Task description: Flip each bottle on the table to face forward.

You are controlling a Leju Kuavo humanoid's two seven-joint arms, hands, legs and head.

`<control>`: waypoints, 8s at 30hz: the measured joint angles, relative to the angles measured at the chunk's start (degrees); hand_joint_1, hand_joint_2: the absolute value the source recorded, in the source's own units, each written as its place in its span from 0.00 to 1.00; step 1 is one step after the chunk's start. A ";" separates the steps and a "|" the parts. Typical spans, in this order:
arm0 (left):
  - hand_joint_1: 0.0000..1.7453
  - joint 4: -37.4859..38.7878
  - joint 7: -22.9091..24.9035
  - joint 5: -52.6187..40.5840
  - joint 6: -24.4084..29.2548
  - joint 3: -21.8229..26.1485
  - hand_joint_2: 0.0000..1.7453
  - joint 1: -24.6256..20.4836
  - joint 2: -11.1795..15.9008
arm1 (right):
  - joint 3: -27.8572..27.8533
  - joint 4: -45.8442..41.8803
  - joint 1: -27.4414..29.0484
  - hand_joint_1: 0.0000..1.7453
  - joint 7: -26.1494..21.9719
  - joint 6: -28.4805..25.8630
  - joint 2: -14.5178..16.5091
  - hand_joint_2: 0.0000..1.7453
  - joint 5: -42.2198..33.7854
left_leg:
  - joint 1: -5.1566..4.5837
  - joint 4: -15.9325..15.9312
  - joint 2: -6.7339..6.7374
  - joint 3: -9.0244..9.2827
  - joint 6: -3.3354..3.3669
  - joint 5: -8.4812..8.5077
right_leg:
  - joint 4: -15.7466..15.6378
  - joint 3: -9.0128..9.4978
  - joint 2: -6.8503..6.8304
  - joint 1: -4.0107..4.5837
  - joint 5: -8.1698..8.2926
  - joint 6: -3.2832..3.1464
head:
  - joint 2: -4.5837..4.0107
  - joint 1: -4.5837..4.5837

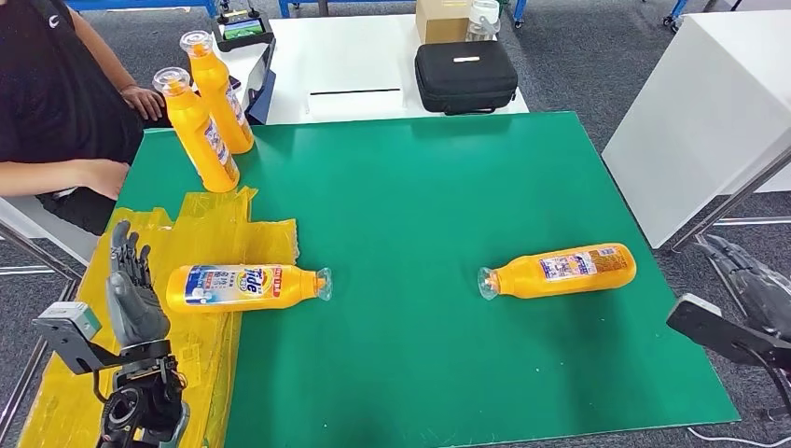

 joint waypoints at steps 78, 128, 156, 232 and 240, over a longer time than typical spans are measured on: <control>0.00 5.21 -0.17 7.61 -1.08 -2.87 0.00 -4.85 -0.70 | 49.79 48.63 -38.29 0.34 0.77 -2.10 2.22 1.00 3.14 | -0.04 0.01 -0.10 -0.10 0.08 0.20 | 0.03 -0.02 -0.11 -0.01 0.08 -0.06 | 0.00 0.01; 0.00 9.49 1.36 9.13 -0.53 -6.08 0.00 -10.87 0.13 | 50.69 62.49 -39.19 1.00 1.87 -8.32 15.43 1.00 2.37 | 0.47 -0.02 0.67 2.43 -0.41 -0.68 | -0.14 2.10 0.83 0.49 -0.29 -0.47 | 0.00 0.05; 0.00 11.74 12.46 23.72 -15.38 -25.86 1.00 -15.24 -4.85 | 43.02 42.75 -36.98 1.00 -2.55 -8.00 41.06 1.00 -27.71 | 0.49 -0.01 0.58 0.54 -0.54 0.05 | 0.09 0.25 0.65 0.49 0.16 -0.73 | 0.00 -0.01; 0.00 3.85 16.64 35.80 -17.45 -19.64 1.00 -9.74 -0.14 | 60.24 43.85 -36.29 1.00 2.97 -17.04 48.65 1.00 -16.21 | 0.42 -0.04 0.27 -0.01 -0.54 0.23 | 0.11 -0.21 0.28 0.47 0.14 -0.75 | 0.00 -0.14; 0.00 6.31 16.62 35.09 -15.33 -21.78 1.00 -12.03 -0.47 | 59.98 45.41 -37.15 1.00 3.50 -17.50 49.01 1.00 -16.56 | 0.42 -0.04 0.26 -0.01 -0.54 0.24 | 0.11 -0.21 0.28 0.47 0.16 -0.74 | 0.00 -0.14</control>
